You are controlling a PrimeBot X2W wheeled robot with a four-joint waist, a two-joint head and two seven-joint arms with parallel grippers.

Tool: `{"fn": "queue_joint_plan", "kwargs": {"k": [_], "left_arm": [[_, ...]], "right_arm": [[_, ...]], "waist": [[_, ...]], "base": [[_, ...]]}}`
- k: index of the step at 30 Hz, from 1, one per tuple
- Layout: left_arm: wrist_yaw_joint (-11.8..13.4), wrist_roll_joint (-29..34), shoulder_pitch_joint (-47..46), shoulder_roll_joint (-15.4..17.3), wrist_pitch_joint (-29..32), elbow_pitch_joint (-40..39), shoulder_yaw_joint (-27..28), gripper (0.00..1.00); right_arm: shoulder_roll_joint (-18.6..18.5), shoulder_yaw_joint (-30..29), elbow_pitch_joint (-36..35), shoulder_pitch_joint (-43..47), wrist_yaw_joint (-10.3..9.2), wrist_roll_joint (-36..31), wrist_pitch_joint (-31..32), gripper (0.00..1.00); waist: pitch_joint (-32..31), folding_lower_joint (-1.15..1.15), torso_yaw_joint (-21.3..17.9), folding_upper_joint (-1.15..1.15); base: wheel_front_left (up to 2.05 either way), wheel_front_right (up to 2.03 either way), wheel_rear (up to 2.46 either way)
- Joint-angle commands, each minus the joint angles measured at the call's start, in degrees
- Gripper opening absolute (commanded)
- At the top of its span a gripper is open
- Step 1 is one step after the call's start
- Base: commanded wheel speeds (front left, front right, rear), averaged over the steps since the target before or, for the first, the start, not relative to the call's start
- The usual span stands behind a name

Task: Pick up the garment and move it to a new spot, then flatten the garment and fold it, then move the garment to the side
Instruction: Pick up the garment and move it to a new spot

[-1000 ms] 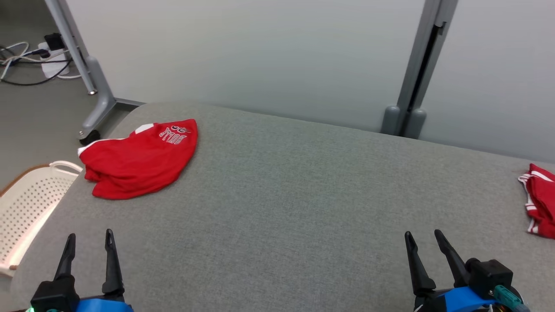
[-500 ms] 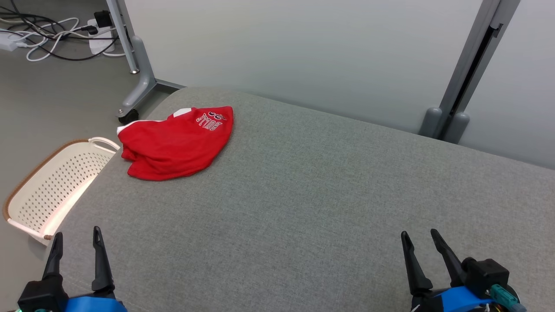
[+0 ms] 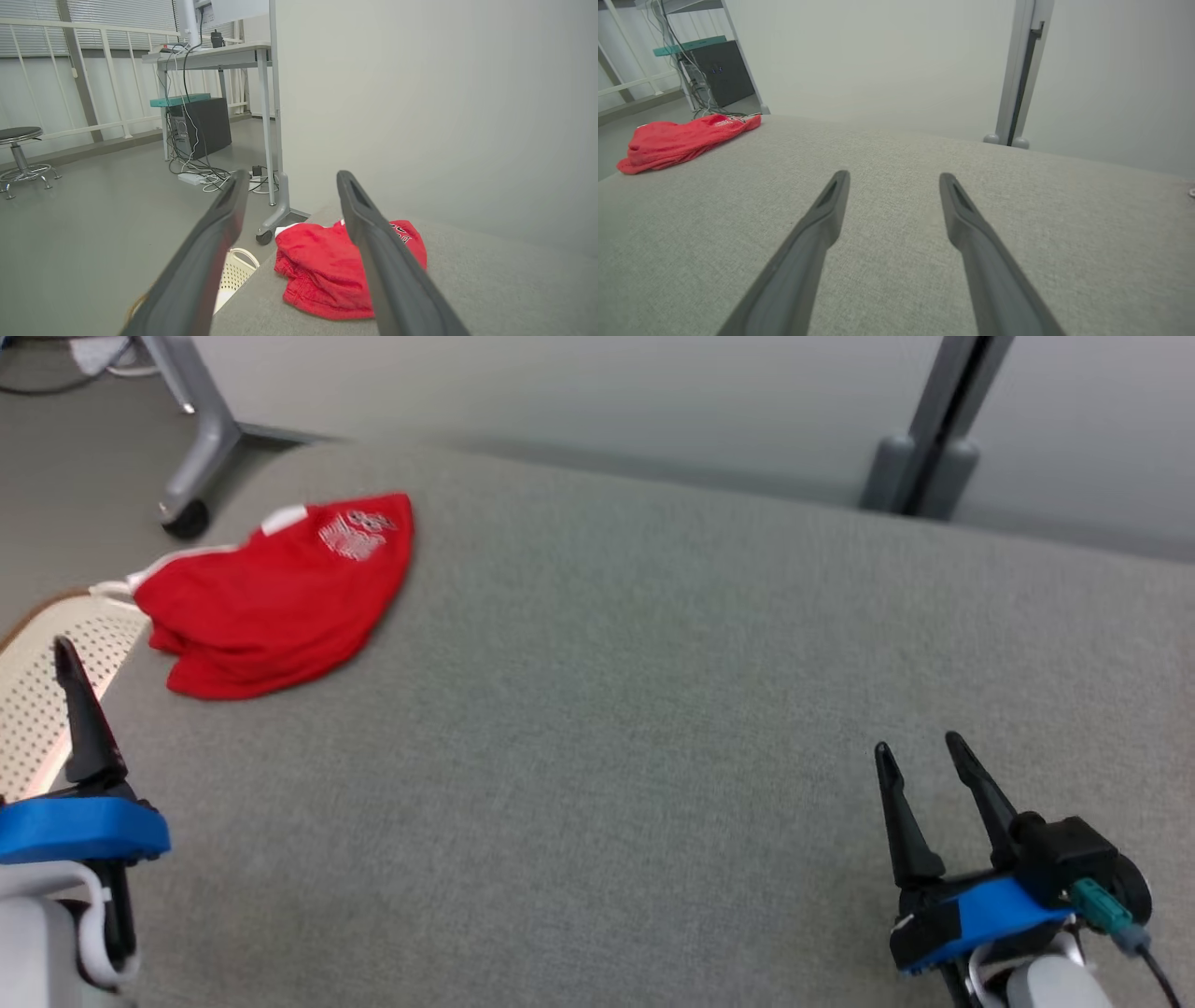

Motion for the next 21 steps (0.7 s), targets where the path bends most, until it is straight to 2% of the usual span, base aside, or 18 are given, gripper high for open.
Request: {"fn": "queue_joint_plan", "kwargs": {"k": [1,6,13,21], "left_arm": [[-0.25,-0.69,-3.71,1.25,-0.02,1.01,0.74,1.00],[-0.53,-2.30,-13.38,5.29,0.75,4.51,2.68,1.00],[-1.92,-3.04,-24.79,12.14,3.00,13.77,3.44,1.00],[-3.78,-3.57,-33.67,15.28,9.48,29.30,0.79,1.00]], "right_arm": [[-0.24,-0.51,-1.86,-1.60,0.01,-1.44,0.89,1.00],[-0.42,-1.45,-8.54,-4.90,0.01,-4.57,3.06,1.00],[-1.11,-2.27,-18.21,-6.33,0.01,-6.21,6.31,1.00],[-2.14,-3.83,-25.23,-4.94,0.01,-6.40,8.91,1.00]], "waist": [[2.48,-0.01,-0.88,-0.01],[9.42,-0.01,-5.16,-0.01],[17.39,-0.01,-10.32,-0.01],[22.09,-0.01,-12.41,-0.01]], "base": [[0.00,0.00,0.00],[0.00,0.00,0.00],[0.00,0.00,0.00],[0.00,0.00,0.00]]}}
